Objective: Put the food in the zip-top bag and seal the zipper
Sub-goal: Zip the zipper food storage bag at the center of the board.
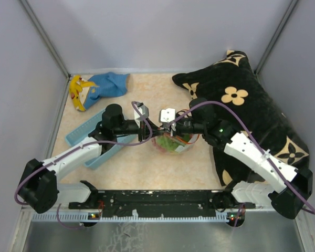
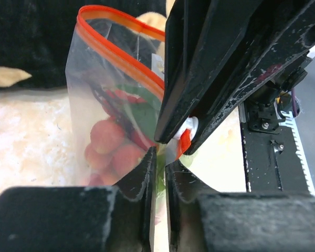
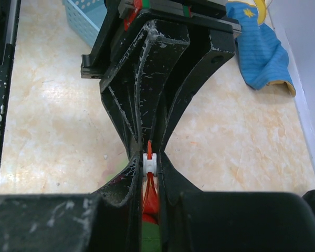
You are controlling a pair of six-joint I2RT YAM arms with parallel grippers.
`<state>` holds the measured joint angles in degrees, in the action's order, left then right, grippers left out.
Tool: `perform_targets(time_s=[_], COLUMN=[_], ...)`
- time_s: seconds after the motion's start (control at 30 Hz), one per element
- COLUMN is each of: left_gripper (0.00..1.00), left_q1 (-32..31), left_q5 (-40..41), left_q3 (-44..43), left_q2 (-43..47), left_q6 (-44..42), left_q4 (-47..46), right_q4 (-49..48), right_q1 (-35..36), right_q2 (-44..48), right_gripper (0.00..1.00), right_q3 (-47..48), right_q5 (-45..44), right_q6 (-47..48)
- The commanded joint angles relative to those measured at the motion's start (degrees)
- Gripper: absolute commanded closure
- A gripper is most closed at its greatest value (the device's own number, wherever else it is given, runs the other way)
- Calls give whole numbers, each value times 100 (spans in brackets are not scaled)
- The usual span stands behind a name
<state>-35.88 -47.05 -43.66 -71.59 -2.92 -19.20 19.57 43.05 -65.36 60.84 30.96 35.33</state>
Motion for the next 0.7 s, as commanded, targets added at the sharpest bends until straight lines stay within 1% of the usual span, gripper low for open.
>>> perform_targets(time_s=[0.0, 0.03, 0.07, 0.27, 0.4, 0.53, 0.67], left_gripper=[94, 99, 100, 100, 100, 100, 100], left_q1=[2, 2, 2, 2, 19, 180, 325], left_q5=[-332, -323, -325, -137, 265, 434, 527], left_q3=[-233, -229, -212, 176, 549, 814, 923], left_q2=[-95, -83, -64, 271, 606, 800, 814], left_q6=[-5, -1, -6, 182, 326, 582, 651], left_q4=[-371, -380, -393, -687, -883, -1192, -1200], right_q4=[-309, -273, -217, 81, 183, 422, 505], right_q1=[-32, -30, -30, -172, -316, -419, -478], right_q2=[17, 23, 24, 170, 370, 492, 656], right_gripper=[100, 100, 100, 100, 100, 100, 100], right_q3=[368, 367, 368, 322, 262, 292, 269], right_q5=[198, 150, 76, -545, -975, -1155, -1203], right_q6=[-40, -30, -9, 93, 110, 122, 104])
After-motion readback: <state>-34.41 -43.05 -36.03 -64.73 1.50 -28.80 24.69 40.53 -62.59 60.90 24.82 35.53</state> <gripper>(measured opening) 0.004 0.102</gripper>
